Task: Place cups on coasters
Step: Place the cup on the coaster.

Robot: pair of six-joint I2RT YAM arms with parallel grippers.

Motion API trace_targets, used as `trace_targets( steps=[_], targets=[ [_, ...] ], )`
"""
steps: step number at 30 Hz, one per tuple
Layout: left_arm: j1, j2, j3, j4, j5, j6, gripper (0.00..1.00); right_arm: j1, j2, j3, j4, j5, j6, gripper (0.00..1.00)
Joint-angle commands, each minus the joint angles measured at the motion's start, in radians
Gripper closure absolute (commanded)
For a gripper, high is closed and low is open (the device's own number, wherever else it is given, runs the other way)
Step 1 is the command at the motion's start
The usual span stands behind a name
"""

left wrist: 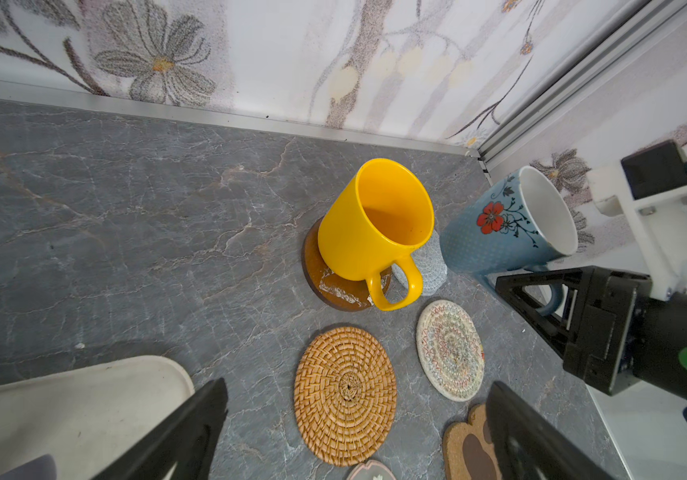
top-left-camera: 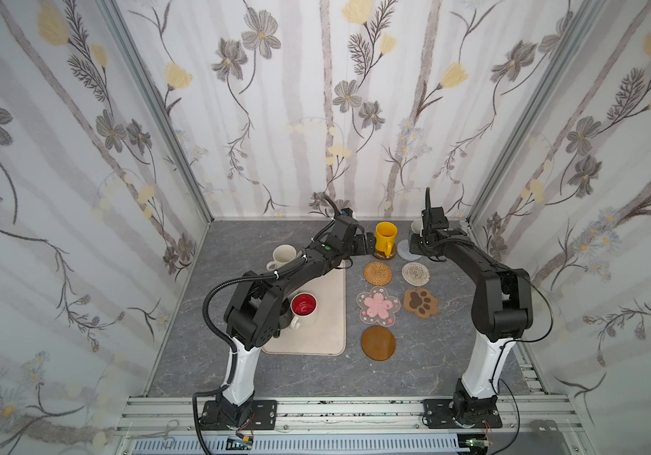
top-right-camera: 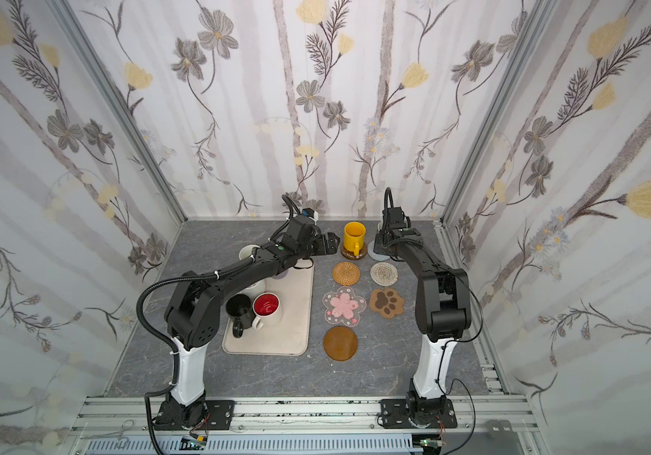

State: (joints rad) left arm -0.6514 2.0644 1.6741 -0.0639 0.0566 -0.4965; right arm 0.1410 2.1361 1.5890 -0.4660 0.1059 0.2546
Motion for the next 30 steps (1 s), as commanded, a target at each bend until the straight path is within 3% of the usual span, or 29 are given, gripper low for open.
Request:
trace_targets(
  steps=[1, 9, 18, 24, 30],
  targets=[
    [0.012, 0.027, 0.029, 0.018, 0.003, 0.017, 0.0, -0.001, 0.046, 0.049, 0.017, 0.011, -0.01, 1.0],
    [0.036, 0.078, 0.059, 0.016, 0.028, 0.016, 0.0, -0.011, 0.146, 0.148, -0.019, 0.014, -0.012, 1.0],
    [0.042, 0.109, 0.073, 0.016, 0.044, 0.015, 0.0, -0.012, 0.169, 0.146, -0.029, 0.011, -0.02, 0.99],
    [0.045, 0.106, 0.075, 0.012, 0.042, 0.016, 0.0, -0.013, 0.166, 0.128, -0.029, 0.019, -0.024, 0.67],
    [0.048, 0.073, 0.073, 0.004, 0.03, 0.02, 0.0, -0.012, 0.146, 0.117, -0.028, 0.011, -0.027, 0.46]
  ],
)
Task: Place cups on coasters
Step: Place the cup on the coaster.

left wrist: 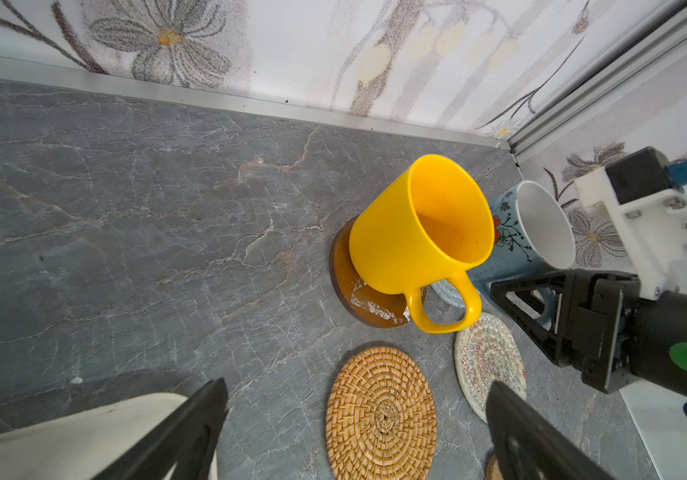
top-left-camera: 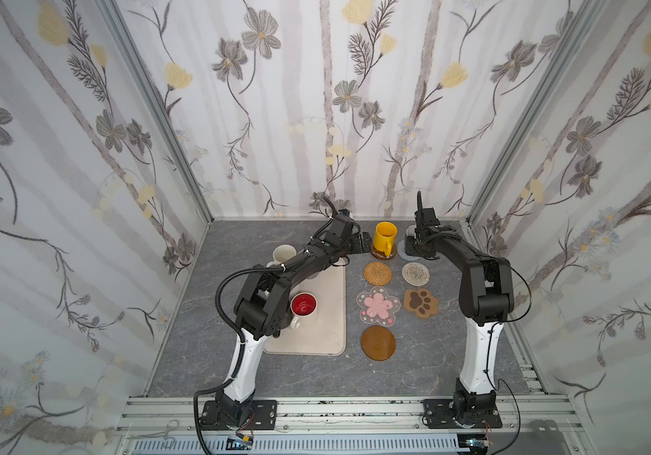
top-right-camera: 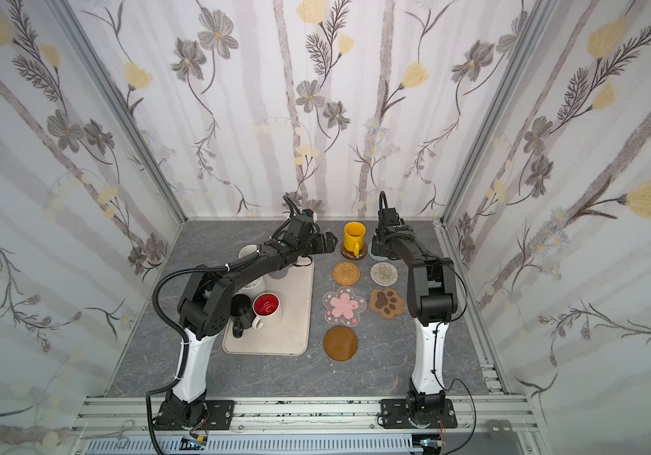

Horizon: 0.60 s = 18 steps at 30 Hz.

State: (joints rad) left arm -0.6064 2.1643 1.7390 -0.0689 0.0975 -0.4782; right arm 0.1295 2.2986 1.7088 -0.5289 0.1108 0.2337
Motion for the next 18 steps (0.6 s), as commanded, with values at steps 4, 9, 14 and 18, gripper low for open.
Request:
trace_targets(
  steps=[4, 9, 14, 18],
  targets=[
    [0.011, -0.073, -0.017, -0.004, -0.029, 0.004, 0.02, -0.001, -0.041, -0.017, 0.04, -0.012, -0.008, 0.33],
    [0.043, -0.172, -0.095, -0.025, -0.027, -0.009, 0.07, -0.001, -0.111, -0.074, 0.069, -0.036, -0.006, 0.29],
    [0.061, -0.301, -0.194, -0.095, -0.053, 0.014, 0.1, -0.001, -0.286, -0.27, 0.227, -0.09, 0.017, 0.28],
    [0.077, -0.438, -0.321, -0.127, -0.074, 0.022, 0.13, 0.005, -0.469, -0.43, 0.35, -0.116, 0.049, 0.27]
  ],
)
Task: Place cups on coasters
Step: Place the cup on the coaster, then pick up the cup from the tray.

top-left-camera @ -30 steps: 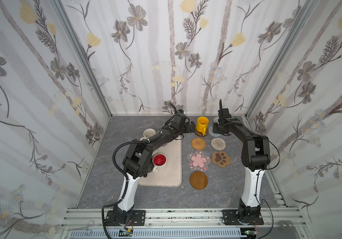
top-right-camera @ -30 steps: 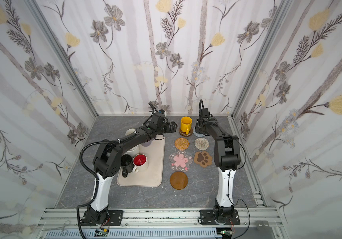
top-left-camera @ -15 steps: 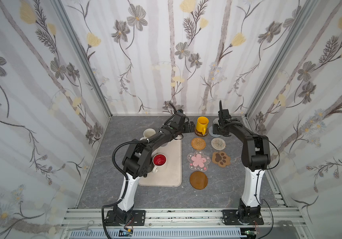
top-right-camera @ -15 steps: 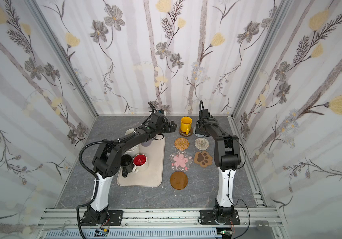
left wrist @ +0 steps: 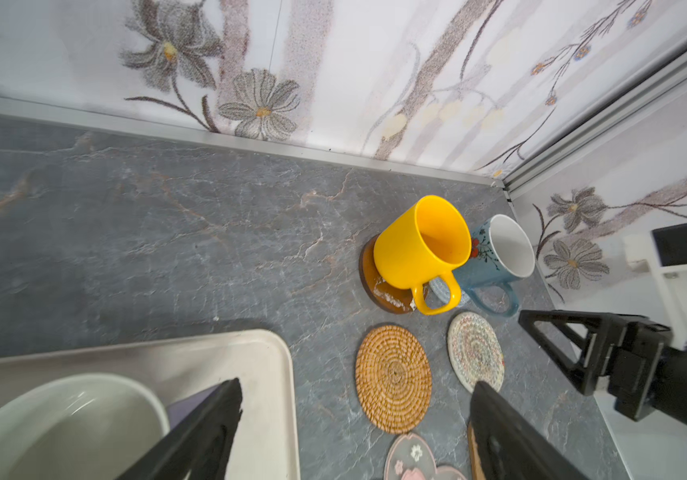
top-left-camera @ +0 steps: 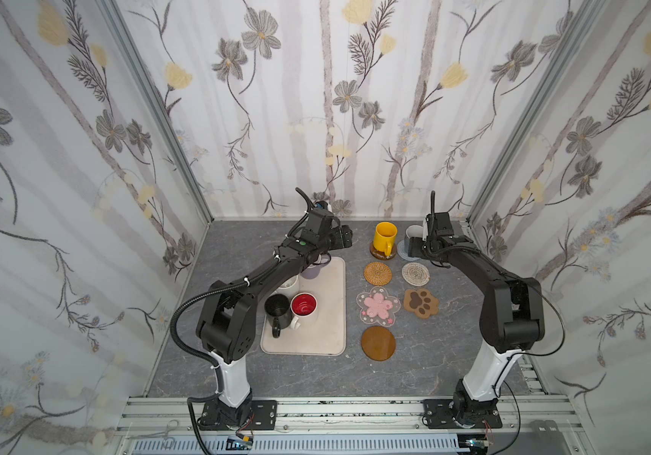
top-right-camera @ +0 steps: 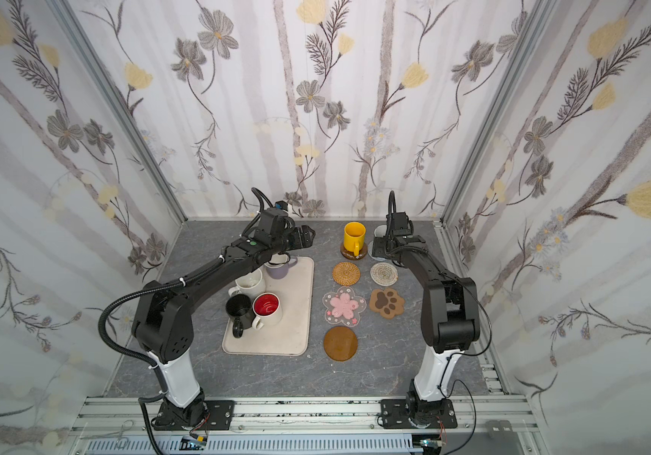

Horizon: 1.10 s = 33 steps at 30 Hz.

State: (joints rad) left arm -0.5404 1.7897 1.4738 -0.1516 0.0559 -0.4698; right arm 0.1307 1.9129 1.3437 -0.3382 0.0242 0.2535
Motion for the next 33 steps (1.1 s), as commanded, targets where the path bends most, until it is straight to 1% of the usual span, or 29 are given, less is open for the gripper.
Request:
trace_targets(
  steps=[1, 4, 5, 8, 9, 11, 17, 21, 24, 25, 32, 33],
  targets=[
    [0.013, -0.094, -0.085, -0.049, -0.037, 0.016, 0.13, 0.007, -0.122, -0.1, 0.184, -0.035, 0.036, 0.27],
    [0.016, -0.195, -0.172, -0.076, -0.055, 0.028, 0.14, 0.021, -0.234, -0.196, 0.249, -0.065, 0.051, 0.24],
    [0.018, -0.23, -0.226, -0.088, -0.06, 0.032, 0.14, 0.027, -0.263, -0.215, 0.257, -0.072, 0.053, 0.23],
    [0.022, -0.332, -0.316, -0.123, -0.071, 0.036, 0.15, 0.052, -0.347, -0.241, 0.246, -0.073, 0.05, 0.19],
    [0.022, -0.364, -0.342, -0.139, -0.069, 0.034, 0.15, 0.062, -0.375, -0.254, 0.249, -0.074, 0.052, 0.01],
    [0.024, -0.417, -0.384, -0.168, -0.068, 0.027, 0.17, 0.08, -0.422, -0.278, 0.259, -0.075, 0.057, 0.0],
    [0.023, -0.578, -0.495, -0.292, -0.132, -0.014, 0.24, 0.129, -0.529, -0.322, 0.254, -0.067, 0.069, 0.0],
    [0.023, -0.648, -0.539, -0.374, -0.136, -0.048, 0.33, 0.143, -0.577, -0.331, 0.244, -0.074, 0.071, 0.0],
    [0.022, -0.676, -0.562, -0.432, -0.14, -0.086, 0.43, 0.149, -0.603, -0.344, 0.248, -0.084, 0.074, 0.0],
    [0.021, -0.682, -0.563, -0.453, -0.146, -0.095, 0.45, 0.152, -0.609, -0.348, 0.249, -0.088, 0.075, 0.0],
    [0.004, -0.747, -0.588, -0.609, -0.247, -0.133, 0.48, 0.167, -0.626, -0.378, 0.265, -0.104, 0.077, 0.0],
    [0.002, -0.753, -0.589, -0.625, -0.247, -0.14, 0.48, 0.168, -0.626, -0.383, 0.271, -0.107, 0.079, 0.0]
  ],
)
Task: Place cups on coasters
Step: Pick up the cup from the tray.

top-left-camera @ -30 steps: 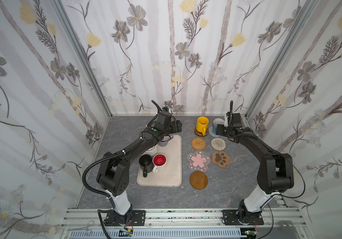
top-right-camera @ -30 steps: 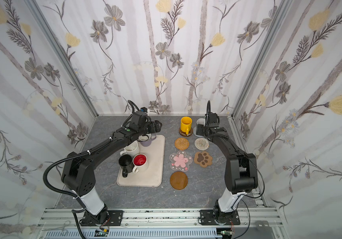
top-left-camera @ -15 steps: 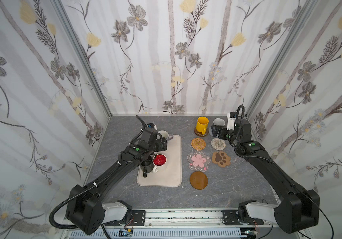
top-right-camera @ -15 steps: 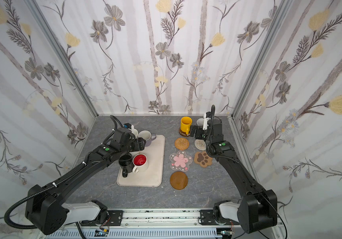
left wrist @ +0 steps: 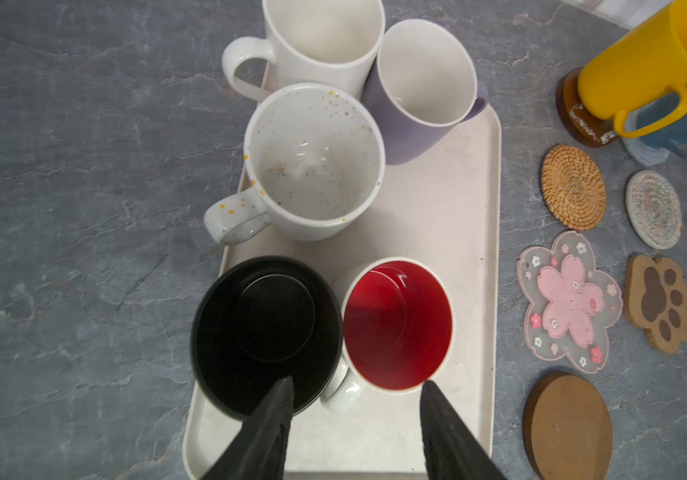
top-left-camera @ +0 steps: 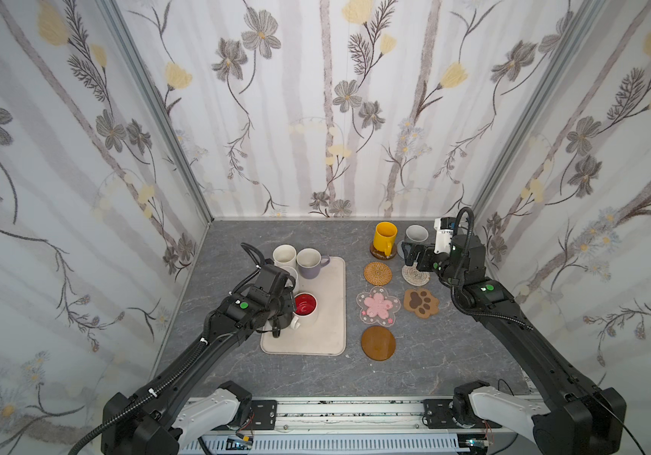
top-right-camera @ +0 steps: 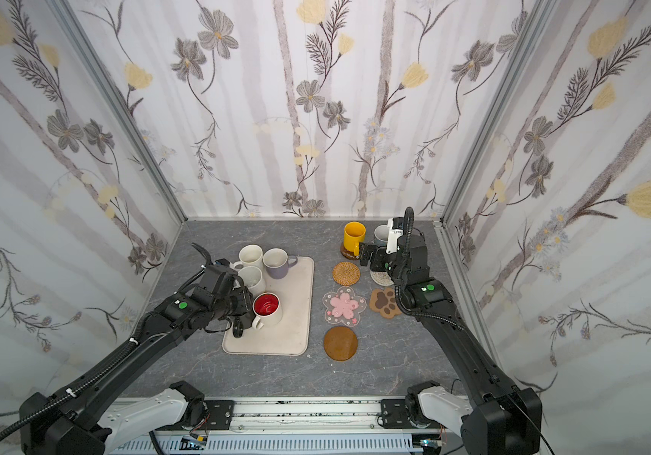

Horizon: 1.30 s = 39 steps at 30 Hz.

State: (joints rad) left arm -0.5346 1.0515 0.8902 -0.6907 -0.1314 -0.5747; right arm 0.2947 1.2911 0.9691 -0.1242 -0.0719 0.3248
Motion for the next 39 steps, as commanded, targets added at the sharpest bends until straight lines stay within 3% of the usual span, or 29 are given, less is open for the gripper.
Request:
trace_targets(
  steps=[1, 7, 14, 27, 39],
  targets=[
    [-0.011, -0.015, -0.004, -0.097, -0.054, -0.034, 0.48, 0.006, -0.003, -0.013, 0.062, -0.015, 0.009, 0.0],
    [-0.089, -0.001, -0.029, -0.155, -0.095, -0.086, 0.47, 0.01, 0.007, -0.012, 0.07, -0.038, 0.01, 0.0],
    [-0.093, -0.041, -0.095, -0.148, -0.142, -0.18, 0.43, 0.011, -0.012, -0.022, 0.09, -0.062, 0.01, 0.0],
    [-0.094, 0.075, -0.132, -0.091, -0.153, -0.214, 0.44, 0.013, -0.082, -0.078, 0.143, -0.136, 0.026, 0.0],
    [0.008, 0.137, -0.166, 0.017, -0.047, -0.151, 0.47, 0.04, -0.139, -0.121, 0.193, -0.177, 0.048, 0.0]
  ],
)
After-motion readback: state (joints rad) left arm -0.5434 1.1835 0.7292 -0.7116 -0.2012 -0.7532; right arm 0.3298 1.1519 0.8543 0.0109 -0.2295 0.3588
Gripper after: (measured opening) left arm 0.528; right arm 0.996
